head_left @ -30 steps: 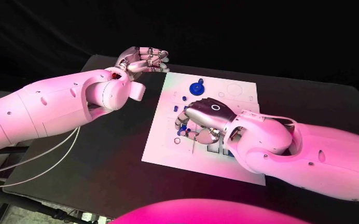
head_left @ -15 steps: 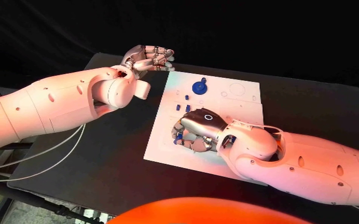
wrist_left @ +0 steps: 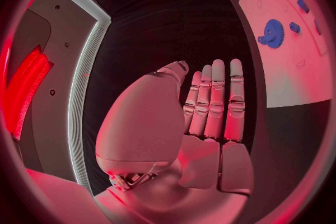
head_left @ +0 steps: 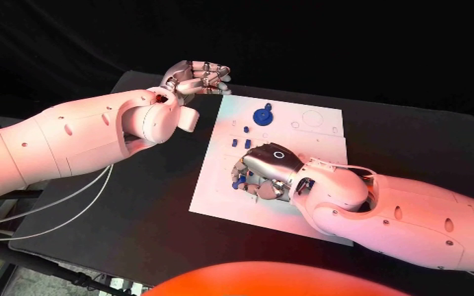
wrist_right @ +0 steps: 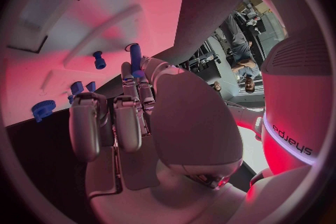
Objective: Assemble the parts on the task board
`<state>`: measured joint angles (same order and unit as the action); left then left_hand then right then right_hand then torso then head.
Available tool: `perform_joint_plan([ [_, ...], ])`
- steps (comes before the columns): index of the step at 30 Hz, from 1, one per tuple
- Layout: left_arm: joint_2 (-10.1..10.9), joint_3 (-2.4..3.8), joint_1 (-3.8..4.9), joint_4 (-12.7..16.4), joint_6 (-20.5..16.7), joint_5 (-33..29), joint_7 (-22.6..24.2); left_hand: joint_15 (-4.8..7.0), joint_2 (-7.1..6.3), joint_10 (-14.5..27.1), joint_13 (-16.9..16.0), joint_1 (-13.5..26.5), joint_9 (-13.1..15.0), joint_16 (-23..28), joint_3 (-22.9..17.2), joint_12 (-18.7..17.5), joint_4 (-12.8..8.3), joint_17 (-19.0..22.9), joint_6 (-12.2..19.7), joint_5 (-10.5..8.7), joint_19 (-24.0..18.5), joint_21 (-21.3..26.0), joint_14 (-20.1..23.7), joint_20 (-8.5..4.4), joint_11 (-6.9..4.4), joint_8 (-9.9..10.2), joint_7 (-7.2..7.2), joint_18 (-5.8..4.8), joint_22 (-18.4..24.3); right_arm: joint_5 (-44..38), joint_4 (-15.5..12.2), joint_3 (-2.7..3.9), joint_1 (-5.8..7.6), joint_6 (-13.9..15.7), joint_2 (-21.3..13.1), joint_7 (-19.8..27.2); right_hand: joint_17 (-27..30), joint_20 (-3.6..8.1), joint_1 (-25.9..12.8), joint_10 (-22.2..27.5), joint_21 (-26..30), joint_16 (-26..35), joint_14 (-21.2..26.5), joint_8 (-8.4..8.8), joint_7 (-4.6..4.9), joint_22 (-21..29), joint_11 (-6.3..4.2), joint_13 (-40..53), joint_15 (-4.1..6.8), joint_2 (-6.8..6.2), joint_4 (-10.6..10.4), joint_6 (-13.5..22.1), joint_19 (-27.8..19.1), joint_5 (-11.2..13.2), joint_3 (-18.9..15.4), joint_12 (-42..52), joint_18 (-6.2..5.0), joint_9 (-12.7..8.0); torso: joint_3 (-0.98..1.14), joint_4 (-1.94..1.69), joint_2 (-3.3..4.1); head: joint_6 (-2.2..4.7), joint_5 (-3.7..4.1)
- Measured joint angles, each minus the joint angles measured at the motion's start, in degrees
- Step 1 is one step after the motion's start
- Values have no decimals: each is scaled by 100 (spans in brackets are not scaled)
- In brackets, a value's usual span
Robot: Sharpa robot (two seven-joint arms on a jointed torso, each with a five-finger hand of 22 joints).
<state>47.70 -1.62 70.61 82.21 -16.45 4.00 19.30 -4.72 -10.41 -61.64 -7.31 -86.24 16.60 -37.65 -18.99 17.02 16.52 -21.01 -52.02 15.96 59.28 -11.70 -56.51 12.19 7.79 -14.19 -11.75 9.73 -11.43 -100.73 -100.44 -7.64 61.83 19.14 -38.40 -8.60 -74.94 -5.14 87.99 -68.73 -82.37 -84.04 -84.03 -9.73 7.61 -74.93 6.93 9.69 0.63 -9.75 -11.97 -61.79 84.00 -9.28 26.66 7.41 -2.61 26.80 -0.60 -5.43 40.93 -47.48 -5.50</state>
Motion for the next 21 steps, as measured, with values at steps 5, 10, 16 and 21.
perform_joint_plan([
  [5, 1, 1, 0, -2, 2, 0, -1, 0, 0, 0, -5, 0, 0, 0, 0, 0, 0, 0, 0, 0, 0, 0, 0, 0, 0, 0, 0, 0, 0, -50, 23, -3, -6, 3, 18, -16, 1, 0, -17, 0, 0, 0, 0, 0, 0, 0, 0, -1, 0, -16, 9, 0, 0, 0, 9, 0, 0, 4, 0, 0, 3, 9, 4],
  [10, 1, 1, 0, -2, 5, -1, -2, 0, 0, 0, -5, 0, 0, 0, 0, 0, 0, 1, 0, 0, 0, 0, 0, 0, 0, 0, 0, 0, 0, -96, 51, -5, -9, 4, 25, -32, 1, 0, -47, 0, 0, 0, 0, 0, 0, 1, 0, -7, 0, -46, 80, 0, 0, 1, 80, 0, 0, 6, -3, -2, 3, 14, 11],
  [16, 3, 0, 0, -2, 8, -1, -4, -21, 0, 0, -4, 0, 0, 0, -17, 0, -17, -5, 0, 0, 0, 27, 21, 0, 0, -24, 0, 1, 7, -131, 56, -6, -12, 0, 22, -37, 1, 0, -67, 0, 0, 0, 0, 0, 0, 1, 0, -7, 0, -67, 158, 0, 0, 7, 157, -1, 0, 6, -4, -4, 3, 14, 13],
  [21, 6, -1, 0, -1, 9, -1, -4, -21, 0, 0, -4, 0, 0, 0, -16, 0, -17, -5, 0, 0, 0, 27, 21, 0, 0, -23, 0, 0, 7, -154, 59, -6, -12, -42, 47, -54, 2, 0, -67, 0, 0, 0, 0, 0, 0, 1, 0, 2, 0, -67, 180, 0, 0, -4, 180, -5, 0, 6, -5, -2, 3, 12, 12],
])
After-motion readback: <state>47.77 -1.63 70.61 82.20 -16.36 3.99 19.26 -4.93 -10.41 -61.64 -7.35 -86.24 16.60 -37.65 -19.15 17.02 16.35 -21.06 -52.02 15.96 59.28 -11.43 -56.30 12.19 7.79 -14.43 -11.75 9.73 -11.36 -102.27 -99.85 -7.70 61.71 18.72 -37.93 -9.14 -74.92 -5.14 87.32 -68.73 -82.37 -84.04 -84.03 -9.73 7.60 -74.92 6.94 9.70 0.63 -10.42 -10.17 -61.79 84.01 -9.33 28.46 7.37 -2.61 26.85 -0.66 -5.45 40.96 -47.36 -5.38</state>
